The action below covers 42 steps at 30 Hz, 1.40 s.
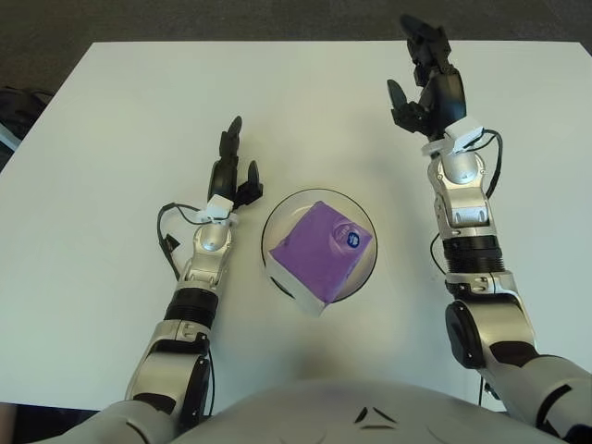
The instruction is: Put the tissue paper into the plate.
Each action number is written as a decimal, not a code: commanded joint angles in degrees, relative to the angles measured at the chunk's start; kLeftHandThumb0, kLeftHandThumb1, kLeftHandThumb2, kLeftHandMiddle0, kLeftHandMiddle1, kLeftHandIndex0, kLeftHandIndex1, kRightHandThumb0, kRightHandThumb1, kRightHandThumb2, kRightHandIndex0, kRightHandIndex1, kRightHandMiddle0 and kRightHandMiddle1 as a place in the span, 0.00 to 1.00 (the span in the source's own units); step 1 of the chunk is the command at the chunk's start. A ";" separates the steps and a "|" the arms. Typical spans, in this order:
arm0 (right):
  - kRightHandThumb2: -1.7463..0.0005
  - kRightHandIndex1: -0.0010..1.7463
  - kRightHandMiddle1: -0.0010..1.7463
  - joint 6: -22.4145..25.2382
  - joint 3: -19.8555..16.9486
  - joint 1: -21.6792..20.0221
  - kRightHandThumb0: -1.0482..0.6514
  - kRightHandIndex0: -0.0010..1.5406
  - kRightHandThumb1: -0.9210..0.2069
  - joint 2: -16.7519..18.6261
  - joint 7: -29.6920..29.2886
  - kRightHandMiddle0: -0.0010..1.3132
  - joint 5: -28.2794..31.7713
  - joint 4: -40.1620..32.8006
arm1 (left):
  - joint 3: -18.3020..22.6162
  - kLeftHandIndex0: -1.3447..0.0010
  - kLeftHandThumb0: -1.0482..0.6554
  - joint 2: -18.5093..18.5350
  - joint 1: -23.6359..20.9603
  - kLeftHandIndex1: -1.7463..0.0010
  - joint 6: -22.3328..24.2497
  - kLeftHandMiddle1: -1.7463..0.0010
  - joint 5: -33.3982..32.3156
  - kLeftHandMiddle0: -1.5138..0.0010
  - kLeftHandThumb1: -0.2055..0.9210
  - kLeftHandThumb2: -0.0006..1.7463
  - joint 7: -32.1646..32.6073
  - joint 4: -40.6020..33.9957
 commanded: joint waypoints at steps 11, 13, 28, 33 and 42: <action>0.69 0.21 0.41 -5.04 -2.96 2.84 0.20 0.10 0.00 1.17 -4.55 0.00 1.61 8.58 | -0.78 1.00 0.14 -0.91 8.67 0.83 -0.84 0.94 1.15 0.94 1.00 0.50 1.15 7.05; 0.69 0.22 0.40 -5.76 -3.16 3.05 0.21 0.09 0.00 1.44 -4.94 0.00 1.79 10.45 | -0.80 1.00 0.14 -0.95 8.66 0.82 -0.92 0.95 1.16 0.94 1.00 0.50 1.23 6.86; 0.68 0.23 0.37 -7.82 -3.12 7.44 0.25 0.07 0.00 4.31 -7.14 0.00 2.36 14.29 | -0.88 1.00 0.13 -0.74 8.84 0.80 -1.03 0.95 1.51 0.93 1.00 0.51 1.65 5.71; 0.68 0.23 0.36 -7.98 -2.97 9.90 0.25 0.08 0.00 5.34 -7.73 0.00 2.22 14.31 | -0.96 1.00 0.14 -0.62 8.88 0.81 -1.10 0.95 1.67 0.93 1.00 0.50 1.72 5.37; 0.66 0.22 0.36 -6.48 -1.96 15.78 0.26 0.08 0.00 7.79 -8.75 0.00 1.64 12.51 | -1.14 1.00 0.13 -0.55 9.09 0.82 -0.35 0.95 1.74 0.92 1.00 0.50 1.63 4.32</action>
